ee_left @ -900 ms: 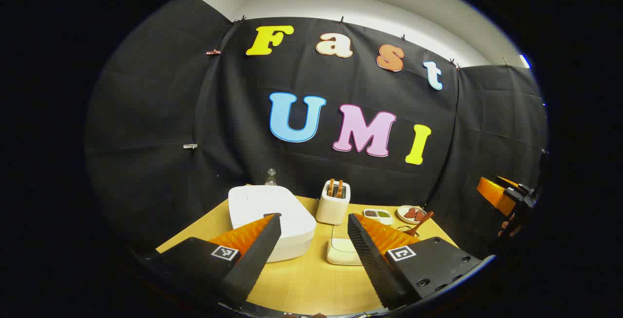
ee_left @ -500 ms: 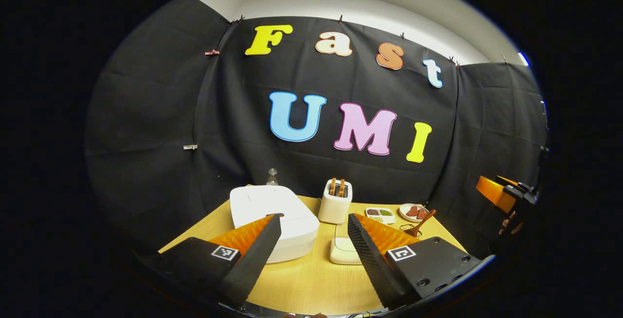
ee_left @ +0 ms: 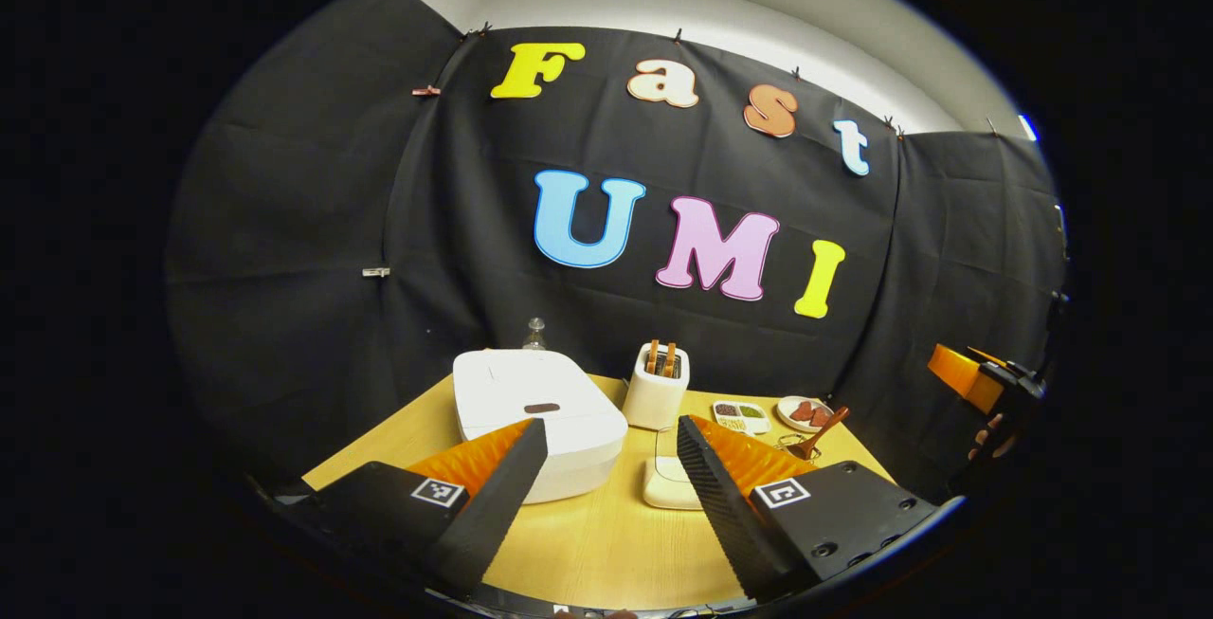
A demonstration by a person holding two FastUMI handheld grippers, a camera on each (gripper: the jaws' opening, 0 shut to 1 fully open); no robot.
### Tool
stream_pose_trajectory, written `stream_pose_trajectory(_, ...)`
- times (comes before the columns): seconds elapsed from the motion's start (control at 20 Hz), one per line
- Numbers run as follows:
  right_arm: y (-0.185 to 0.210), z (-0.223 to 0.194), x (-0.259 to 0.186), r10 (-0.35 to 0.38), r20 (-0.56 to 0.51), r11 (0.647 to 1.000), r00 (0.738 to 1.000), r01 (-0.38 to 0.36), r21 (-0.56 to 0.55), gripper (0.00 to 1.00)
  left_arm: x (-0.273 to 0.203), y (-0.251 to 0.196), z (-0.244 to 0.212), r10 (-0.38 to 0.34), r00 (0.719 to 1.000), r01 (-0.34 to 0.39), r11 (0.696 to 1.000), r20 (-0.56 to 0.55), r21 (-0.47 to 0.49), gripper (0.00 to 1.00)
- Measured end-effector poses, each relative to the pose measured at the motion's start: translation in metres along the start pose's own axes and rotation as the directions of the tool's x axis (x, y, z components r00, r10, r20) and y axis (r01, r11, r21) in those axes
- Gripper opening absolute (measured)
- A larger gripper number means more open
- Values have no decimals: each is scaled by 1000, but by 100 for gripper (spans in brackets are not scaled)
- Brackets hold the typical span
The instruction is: Close the left gripper, press the button to open the rice cooker; take a wooden spoon from the chopstick holder with the right hand, scoop a spoonful of rice and pour it into the rice cooker, then put the wooden spoon back into the chopstick holder.
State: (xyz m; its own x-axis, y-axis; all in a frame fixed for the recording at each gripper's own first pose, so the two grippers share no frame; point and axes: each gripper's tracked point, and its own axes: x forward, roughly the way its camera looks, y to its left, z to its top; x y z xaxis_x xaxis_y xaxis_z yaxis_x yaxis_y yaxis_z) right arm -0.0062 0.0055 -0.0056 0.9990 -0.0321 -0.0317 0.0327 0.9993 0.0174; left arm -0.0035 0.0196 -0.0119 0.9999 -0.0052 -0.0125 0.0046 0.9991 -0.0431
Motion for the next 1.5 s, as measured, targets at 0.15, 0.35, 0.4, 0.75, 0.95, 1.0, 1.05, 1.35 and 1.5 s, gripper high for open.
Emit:
stream_pose_trajectory(0.15, -6, -2, -9, -21, 1, 1000, 1000, 21, -11, 98, 4, 12, 0, 5, 1000, -5, 1000, -1, 15, 95)
stream_pose_trajectory(0.35, -16, -13, -7, -45, -39, 999, 998, 45, -10, 98, 23, 26, 4, 15, 1000, -15, 1000, -19, 2, 95)
stream_pose_trajectory(0.4, -19, -12, -5, -53, -39, 999, 998, 54, 7, 98, 29, 27, 5, 12, 1000, -12, 1000, -28, -3, 95)
stream_pose_trajectory(0.75, -36, -32, 16, -88, -88, 996, 992, 88, -4, 98, 93, 54, 9, 23, 993, -27, 999, -115, -39, 70)
stream_pose_trajectory(0.95, -55, -46, 37, -115, -120, 993, 986, 116, 1, 98, 136, 72, 6, 63, 982, -65, 998, -176, -5, 37)
stream_pose_trajectory(1.0, -60, -49, 43, -121, -132, 992, 984, 123, 4, 98, 147, 75, 6, 79, 979, -80, 997, -190, -1, 31)
stream_pose_trajectory(1.05, -65, -52, 49, -129, -138, 991, 982, 131, 7, 98, 156, 80, 3, 97, 974, -97, 995, -203, 9, 21)
stream_pose_trajectory(1.35, -94, -80, 81, -164, -206, 985, 965, 172, 22, 98, 209, 94, -30, 123, 946, -120, 992, -299, 29, 8)
stream_pose_trajectory(1.5, -104, -96, 95, -165, -247, 984, 955, 175, 19, 97, 229, 98, -49, 124, 931, -122, 992, -342, 27, 7)
